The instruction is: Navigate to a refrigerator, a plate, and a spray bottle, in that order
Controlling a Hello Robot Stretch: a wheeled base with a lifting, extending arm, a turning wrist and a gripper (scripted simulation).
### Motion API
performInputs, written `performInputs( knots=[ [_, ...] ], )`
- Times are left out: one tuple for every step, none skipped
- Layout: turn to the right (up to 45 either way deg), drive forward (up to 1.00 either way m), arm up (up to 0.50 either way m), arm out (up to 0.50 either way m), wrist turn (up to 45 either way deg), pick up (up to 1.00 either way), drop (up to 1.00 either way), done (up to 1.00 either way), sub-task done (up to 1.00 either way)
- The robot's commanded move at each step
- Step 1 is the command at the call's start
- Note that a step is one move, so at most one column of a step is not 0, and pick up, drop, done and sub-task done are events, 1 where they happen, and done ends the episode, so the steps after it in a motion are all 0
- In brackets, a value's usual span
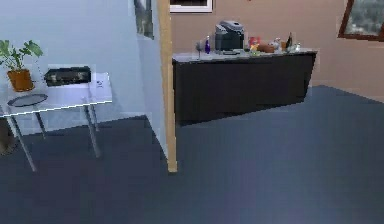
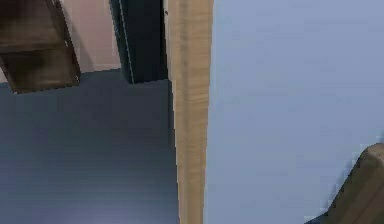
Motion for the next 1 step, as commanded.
performInputs(
  knots=[
    [15.0, 0.00, 0.00, 0.00, 0.0, 0.00, 0.00, 0.00, 0.00]
  ],
)
